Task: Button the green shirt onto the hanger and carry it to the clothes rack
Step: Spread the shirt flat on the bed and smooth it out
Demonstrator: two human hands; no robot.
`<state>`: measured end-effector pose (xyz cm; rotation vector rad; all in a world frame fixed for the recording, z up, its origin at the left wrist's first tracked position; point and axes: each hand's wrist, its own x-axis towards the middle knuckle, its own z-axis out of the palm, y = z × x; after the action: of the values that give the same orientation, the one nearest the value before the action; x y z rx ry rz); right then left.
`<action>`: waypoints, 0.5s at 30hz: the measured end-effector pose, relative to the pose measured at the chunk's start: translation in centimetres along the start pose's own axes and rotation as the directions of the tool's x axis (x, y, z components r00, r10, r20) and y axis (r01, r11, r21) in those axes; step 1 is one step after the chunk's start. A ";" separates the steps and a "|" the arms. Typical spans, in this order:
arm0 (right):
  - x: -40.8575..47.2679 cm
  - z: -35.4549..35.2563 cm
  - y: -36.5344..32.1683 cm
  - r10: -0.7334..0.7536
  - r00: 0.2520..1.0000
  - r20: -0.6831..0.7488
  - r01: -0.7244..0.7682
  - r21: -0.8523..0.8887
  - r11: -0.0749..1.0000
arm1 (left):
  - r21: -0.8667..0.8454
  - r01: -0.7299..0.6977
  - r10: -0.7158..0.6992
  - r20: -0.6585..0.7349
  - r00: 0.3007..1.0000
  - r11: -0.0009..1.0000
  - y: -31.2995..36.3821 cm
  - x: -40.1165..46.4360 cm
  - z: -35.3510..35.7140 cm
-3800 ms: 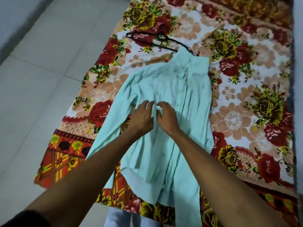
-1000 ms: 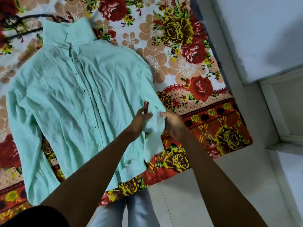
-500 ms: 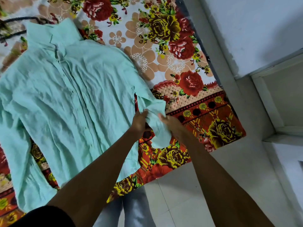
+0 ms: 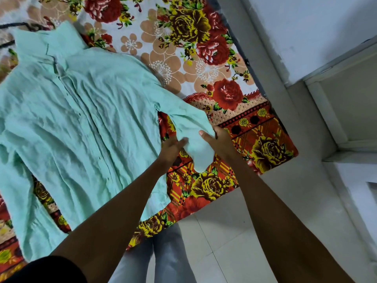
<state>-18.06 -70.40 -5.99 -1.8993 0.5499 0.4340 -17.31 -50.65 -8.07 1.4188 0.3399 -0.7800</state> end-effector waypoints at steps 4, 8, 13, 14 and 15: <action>0.4 -0.7 0.7 -0.061 0.986 -0.153 0.058 -0.024 0.998 | -0.028 -0.063 0.063 -0.018 0.998 0.998 0.2 -0.6 0.9; 0.2 -0.4 2.6 0.061 0.998 -0.025 -0.064 -0.131 0.989 | 0.211 0.010 -0.057 0.218 0.974 0.977 -2.2 -0.7 1.7; -1.8 -0.3 6.0 0.247 0.934 0.260 -0.260 0.015 0.966 | 0.261 -0.078 0.050 0.112 0.992 0.962 -3.4 -0.1 2.0; -2.2 -0.5 6.4 0.245 0.936 0.254 -0.273 0.082 0.958 | 0.286 -0.082 0.056 0.100 0.993 0.955 -3.2 -0.3 2.0; -2.4 -0.6 6.4 0.243 0.945 0.219 -0.280 0.156 0.947 | 0.322 -0.101 0.077 0.085 0.993 0.941 -3.3 -0.1 1.9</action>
<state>-23.55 -72.69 -9.33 -1.5884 0.6895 0.7132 -20.03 -52.29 -10.21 1.6991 0.0908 -0.8373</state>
